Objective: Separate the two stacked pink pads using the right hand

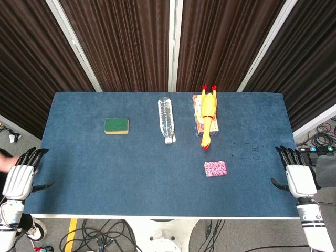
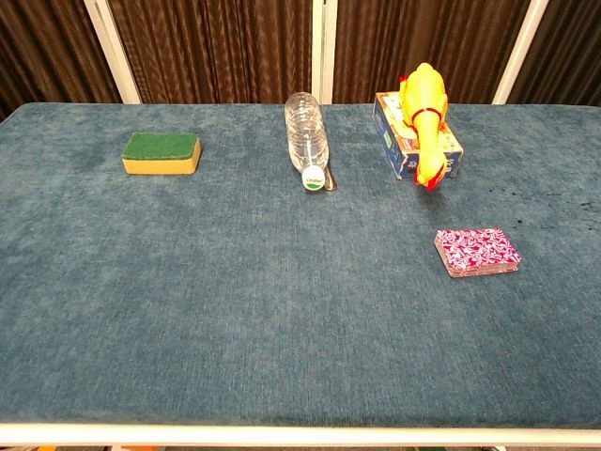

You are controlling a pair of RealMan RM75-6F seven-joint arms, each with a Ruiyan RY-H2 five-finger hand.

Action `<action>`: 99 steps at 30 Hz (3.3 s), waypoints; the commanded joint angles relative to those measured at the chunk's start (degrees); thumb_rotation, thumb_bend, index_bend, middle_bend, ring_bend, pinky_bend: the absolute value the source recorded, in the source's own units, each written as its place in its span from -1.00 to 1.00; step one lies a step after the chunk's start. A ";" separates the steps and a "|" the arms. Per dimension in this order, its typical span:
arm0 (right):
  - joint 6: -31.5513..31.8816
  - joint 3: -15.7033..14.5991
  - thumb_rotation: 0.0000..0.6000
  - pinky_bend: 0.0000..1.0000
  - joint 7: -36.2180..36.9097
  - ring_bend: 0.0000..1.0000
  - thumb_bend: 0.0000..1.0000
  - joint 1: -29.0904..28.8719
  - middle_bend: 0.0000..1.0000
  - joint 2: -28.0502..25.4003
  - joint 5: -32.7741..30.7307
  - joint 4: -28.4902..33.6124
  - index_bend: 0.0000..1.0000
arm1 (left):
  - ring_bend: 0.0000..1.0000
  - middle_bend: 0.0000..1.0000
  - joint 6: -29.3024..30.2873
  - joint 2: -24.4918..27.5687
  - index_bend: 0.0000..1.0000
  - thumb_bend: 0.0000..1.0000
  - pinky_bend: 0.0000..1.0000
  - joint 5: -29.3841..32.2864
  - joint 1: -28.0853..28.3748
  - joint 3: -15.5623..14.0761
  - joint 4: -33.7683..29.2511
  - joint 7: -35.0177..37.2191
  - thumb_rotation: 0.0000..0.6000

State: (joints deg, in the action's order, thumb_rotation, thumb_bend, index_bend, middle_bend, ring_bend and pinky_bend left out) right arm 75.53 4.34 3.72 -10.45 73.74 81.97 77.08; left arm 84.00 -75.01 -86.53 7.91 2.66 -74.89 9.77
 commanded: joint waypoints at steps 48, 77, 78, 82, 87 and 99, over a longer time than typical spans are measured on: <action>-16.42 1.31 1.00 0.88 -35.37 0.69 -0.80 -13.80 -0.45 9.67 -7.37 10.59 -0.46 | -0.84 -0.69 -0.79 -0.21 -0.67 -0.94 -0.65 0.48 -0.53 -0.63 2.71 3.46 1.00; -21.83 1.42 1.00 0.88 -43.06 0.69 -0.80 -22.02 -0.43 14.23 -20.24 8.67 -0.46 | -0.84 -0.69 -0.78 0.16 -0.67 -0.94 -0.65 1.04 -1.02 -0.38 3.78 5.07 1.00; -21.81 1.31 1.00 0.88 -43.32 0.69 -0.80 -22.18 -0.42 14.39 -20.74 8.50 -0.46 | -0.84 -0.69 -0.75 0.17 -0.67 -0.94 -0.65 1.07 -1.05 -0.35 3.82 5.12 1.00; -21.42 0.89 1.00 0.88 -43.33 0.69 -0.80 -22.47 -0.39 14.89 -21.46 7.92 -0.43 | -0.84 -0.69 -0.83 0.09 -0.67 -0.94 -0.65 1.15 -1.10 -0.36 4.02 5.29 1.00; -20.76 0.45 1.00 0.88 -42.69 0.69 -0.79 -22.70 -0.35 15.32 -21.43 7.30 -0.37 | -0.84 -0.69 -1.07 -0.16 -0.67 -0.94 -0.65 1.23 -1.07 -0.35 4.44 5.69 1.00; -19.69 -0.26 1.00 0.88 -42.01 0.69 -0.79 -23.26 -0.31 15.76 -21.28 6.72 -0.32 | -0.84 -0.69 -1.02 -0.29 -0.67 -0.94 -0.65 1.29 -1.24 -0.34 4.93 6.21 1.00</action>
State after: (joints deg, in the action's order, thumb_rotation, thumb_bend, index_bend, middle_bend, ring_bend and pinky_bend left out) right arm 55.80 4.10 -38.30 -33.69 89.47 60.70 83.81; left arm 82.98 -75.30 -85.24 6.68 2.33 -69.96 15.99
